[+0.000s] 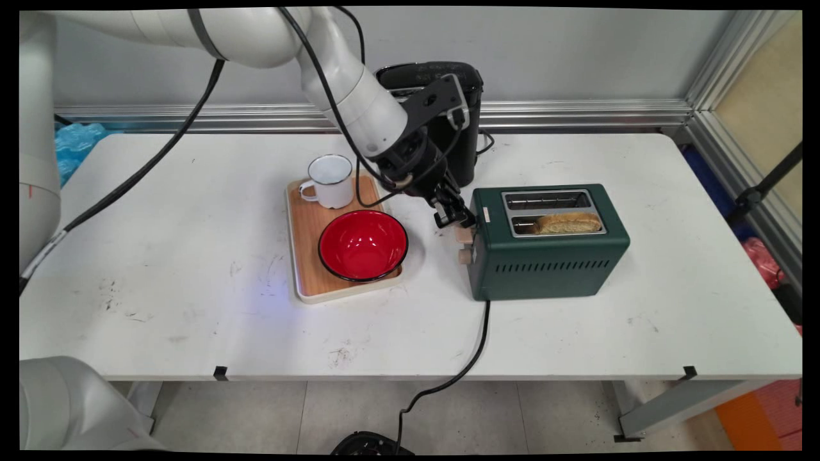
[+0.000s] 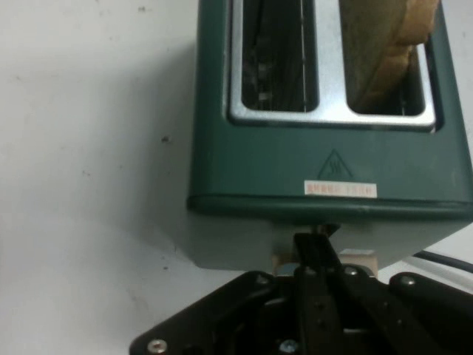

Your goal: Press the toaster switch

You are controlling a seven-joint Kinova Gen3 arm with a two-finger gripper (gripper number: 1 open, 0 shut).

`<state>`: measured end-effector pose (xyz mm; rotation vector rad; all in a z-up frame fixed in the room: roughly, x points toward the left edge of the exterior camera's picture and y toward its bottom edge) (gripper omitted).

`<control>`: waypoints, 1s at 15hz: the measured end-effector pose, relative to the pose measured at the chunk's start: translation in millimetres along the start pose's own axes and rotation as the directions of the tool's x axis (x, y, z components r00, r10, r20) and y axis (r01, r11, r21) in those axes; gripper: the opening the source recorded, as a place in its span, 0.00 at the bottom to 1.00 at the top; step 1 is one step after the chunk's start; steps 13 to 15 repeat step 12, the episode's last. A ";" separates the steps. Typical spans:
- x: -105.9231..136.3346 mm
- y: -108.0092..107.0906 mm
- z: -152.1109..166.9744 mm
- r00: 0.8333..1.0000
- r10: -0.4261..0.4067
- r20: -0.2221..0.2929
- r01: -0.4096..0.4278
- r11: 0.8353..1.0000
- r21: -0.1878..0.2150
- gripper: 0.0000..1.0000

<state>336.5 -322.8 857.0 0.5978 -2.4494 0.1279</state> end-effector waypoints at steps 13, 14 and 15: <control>-23.4 1.1 9.3 0.999 0.002 0.032 -0.001 1.000 -0.020 0.00; -23.4 1.1 9.3 0.999 0.002 0.032 -0.001 1.000 -0.020 0.00; -23.4 1.1 9.3 0.999 0.002 0.032 -0.001 1.000 -0.020 0.00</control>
